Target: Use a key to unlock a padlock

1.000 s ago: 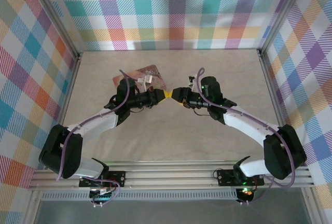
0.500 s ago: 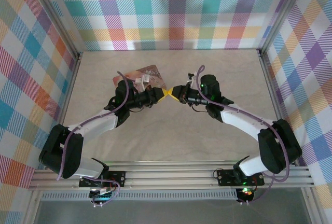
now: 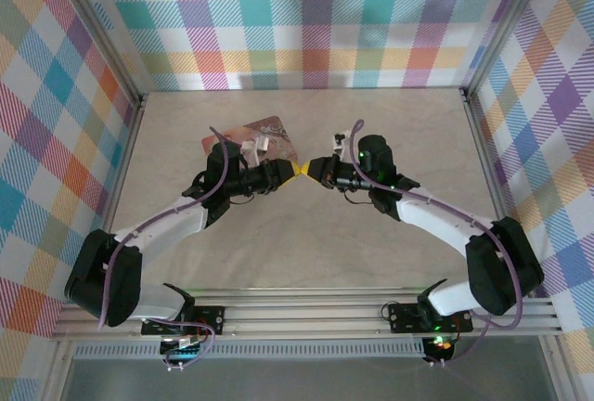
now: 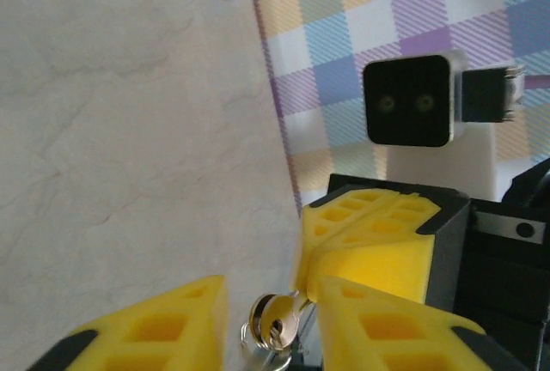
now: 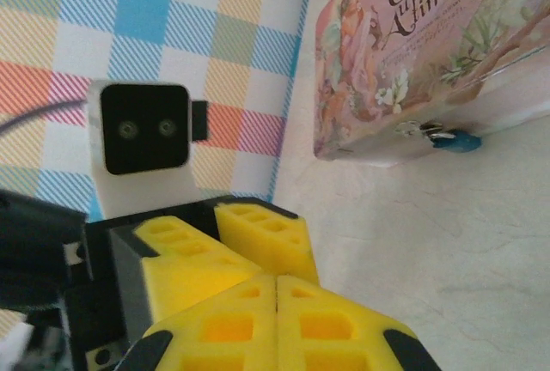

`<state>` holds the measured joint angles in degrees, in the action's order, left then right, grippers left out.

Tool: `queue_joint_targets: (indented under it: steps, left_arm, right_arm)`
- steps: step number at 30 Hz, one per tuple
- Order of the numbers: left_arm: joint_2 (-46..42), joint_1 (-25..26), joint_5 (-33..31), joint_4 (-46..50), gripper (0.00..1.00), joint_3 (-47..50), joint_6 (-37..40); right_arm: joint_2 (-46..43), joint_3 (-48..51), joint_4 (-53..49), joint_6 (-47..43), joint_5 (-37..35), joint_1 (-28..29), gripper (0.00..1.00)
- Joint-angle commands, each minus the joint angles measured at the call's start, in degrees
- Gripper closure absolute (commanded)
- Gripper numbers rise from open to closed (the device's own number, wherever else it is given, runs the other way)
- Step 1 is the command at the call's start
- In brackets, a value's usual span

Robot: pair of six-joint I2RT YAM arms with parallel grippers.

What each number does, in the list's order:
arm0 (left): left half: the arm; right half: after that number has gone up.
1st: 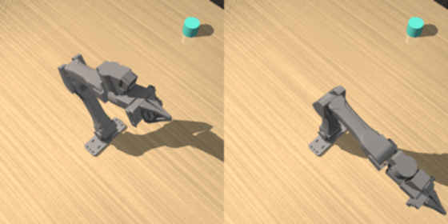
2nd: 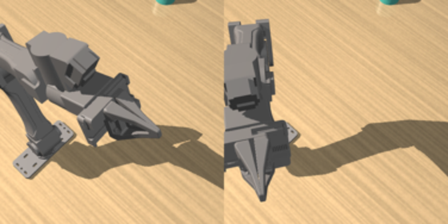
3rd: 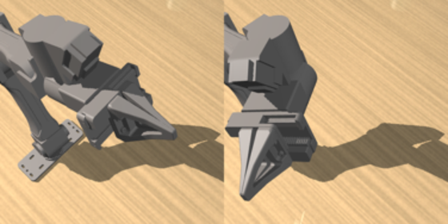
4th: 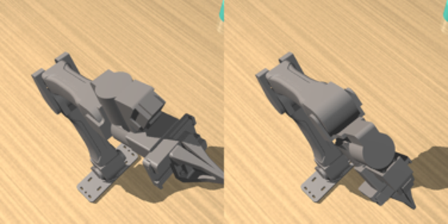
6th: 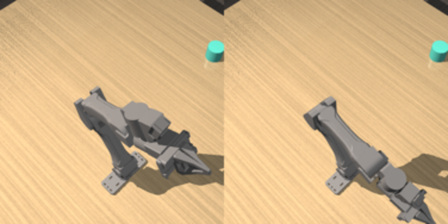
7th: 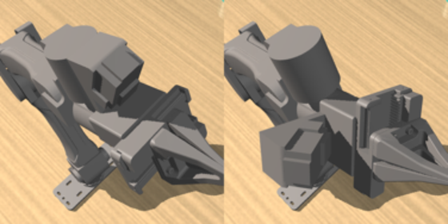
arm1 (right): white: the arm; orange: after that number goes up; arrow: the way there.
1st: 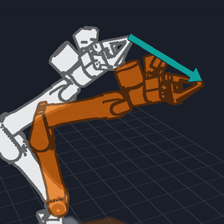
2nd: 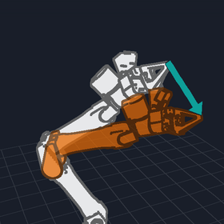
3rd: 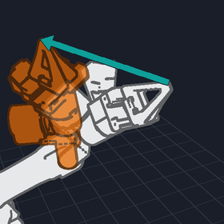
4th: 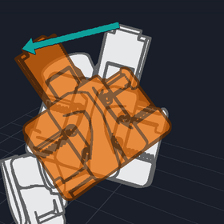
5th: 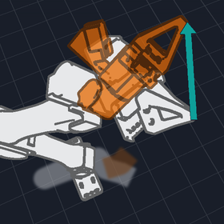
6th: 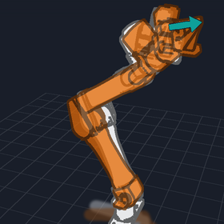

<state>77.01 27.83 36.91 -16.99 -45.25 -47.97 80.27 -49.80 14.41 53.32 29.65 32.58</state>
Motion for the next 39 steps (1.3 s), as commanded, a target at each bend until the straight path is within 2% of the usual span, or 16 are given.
queue_joint_targets:
  steps: [1, 5, 7, 10, 13, 16, 30, 34, 38, 39]
  left_arm:
    - [-4.5, -1.3, 0.0, 12.5, 0.63, -4.3, 11.6]
    - [-6.5, -2.5, 2.2, 21.2, 0.6, -7.2, 23.4]
    - [-6.2, -2.5, 7.2, 23.6, 0.6, -8.5, 29.2]
    - [-5.4, -2.1, 12.4, 26.2, 0.59, -9.8, 34.7]
    - [-4.7, -0.6, 13.2, 28.9, 0.57, -10.8, 38.6]
    - [-3.6, 0.1, 14.6, 28.7, 0.57, -10.8, 38.8]
    - [-0.2, 2.3, 15.0, 26.1, 0.62, -10.3, 37.6]
    - [0.4, 2.5, 15.5, 25.5, 0.72, -10.3, 37.0]
    - [1.1, 2.6, 16.0, 25.4, 0.99, -10.5, 36.5]
    - [1.2, 2.6, 15.8, 25.2, 1.0, -10.5, 36.1]
  right_arm:
    - [-2.1, -7.6, -19.8, -17.4, 0.7, -0.8, 1.0]
    - [-0.6, -15.6, -36.5, -32.1, 4.0, -1.2, 1.0]
    - [0.4, -18.4, -42.1, -37.5, 5.9, -1.2, 1.0]
    - [1.2, -20.3, -45.5, -41.5, 8.4, -1.3, 1.0]
    - [2.1, -21.4, -46.7, -43.3, 11.6, -1.3, 1.0]
    - [2.8, -21.7, -46.2, -43.5, 13.9, -1.3, 1.0]
    - [3.7, -21.6, -44.6, -41.9, 14.3, -1.4, 1.0]
    - [3.5, -20.9, -43.6, -41.2, 14.7, -1.3, 1.0]
    - [3.2, -20.4, -42.7, -40.5, 14.6, -1.4, 1.0]
    - [3.1, -20.1, -42.1, -40.0, 14.6, -1.4, 1.0]
